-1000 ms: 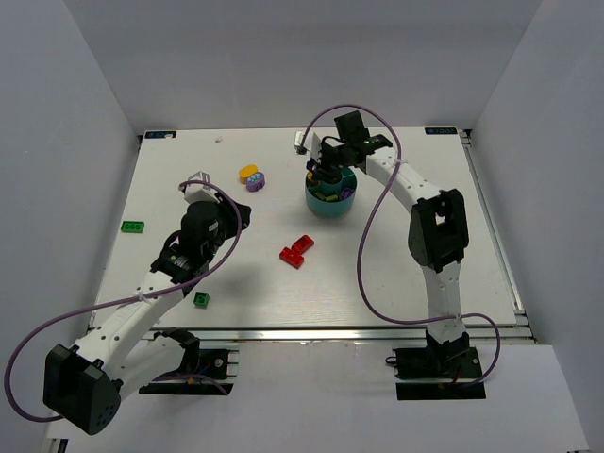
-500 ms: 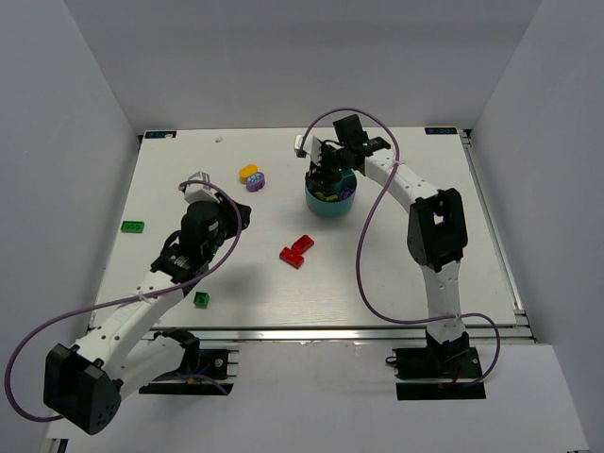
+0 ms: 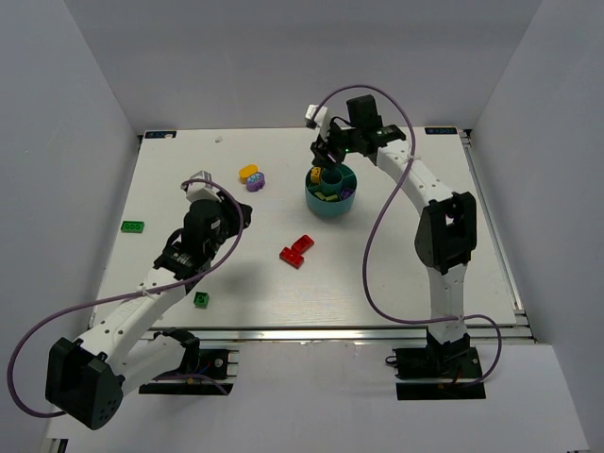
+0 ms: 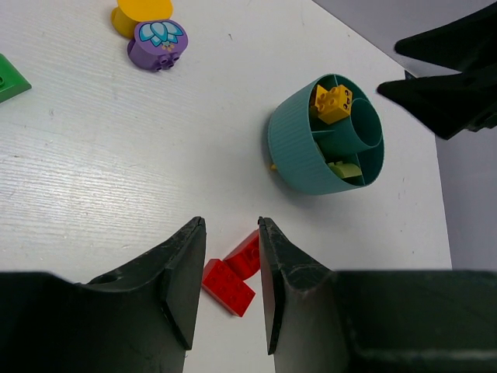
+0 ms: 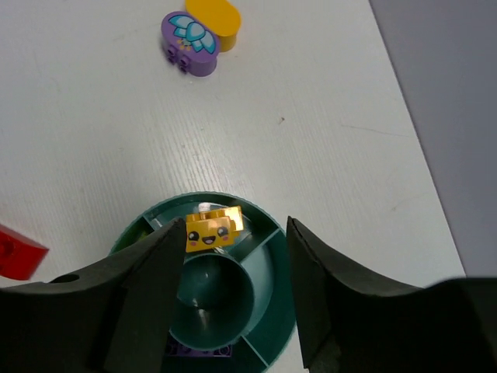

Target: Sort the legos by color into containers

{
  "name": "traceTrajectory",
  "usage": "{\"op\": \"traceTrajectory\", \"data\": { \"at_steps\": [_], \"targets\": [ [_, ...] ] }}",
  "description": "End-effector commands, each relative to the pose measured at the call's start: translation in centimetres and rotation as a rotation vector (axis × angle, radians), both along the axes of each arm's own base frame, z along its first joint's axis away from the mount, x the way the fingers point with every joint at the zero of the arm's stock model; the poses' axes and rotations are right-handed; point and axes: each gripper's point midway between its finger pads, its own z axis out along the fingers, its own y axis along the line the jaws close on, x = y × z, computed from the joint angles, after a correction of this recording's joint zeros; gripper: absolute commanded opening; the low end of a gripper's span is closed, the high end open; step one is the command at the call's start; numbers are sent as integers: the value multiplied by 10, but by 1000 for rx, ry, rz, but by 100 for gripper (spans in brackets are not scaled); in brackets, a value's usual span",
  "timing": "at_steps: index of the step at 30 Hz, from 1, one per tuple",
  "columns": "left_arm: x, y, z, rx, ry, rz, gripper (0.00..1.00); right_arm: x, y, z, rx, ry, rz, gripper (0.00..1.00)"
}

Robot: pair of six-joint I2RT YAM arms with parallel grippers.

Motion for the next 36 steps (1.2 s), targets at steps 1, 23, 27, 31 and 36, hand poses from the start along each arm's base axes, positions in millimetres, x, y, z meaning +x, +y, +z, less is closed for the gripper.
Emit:
{"op": "traceTrajectory", "data": {
  "at_steps": [1,23,27,31,36],
  "targets": [
    [7,-3,20,-23,-47,-6,44,3,-6,51,79,-62,-31,59],
    [2,2,15,-27,-33,11,44,-41,-18,-10,-34,94,112,41],
    [2,1,13,-31,-30,6,44,-60,-25,-15,-48,102,141,42],
    [3,-1,13,-32,-30,-1,44,-77,-25,-18,-47,120,208,40],
    [2,0,13,-31,-31,-1,44,-92,-26,-22,-41,176,241,38]
  ]
}}
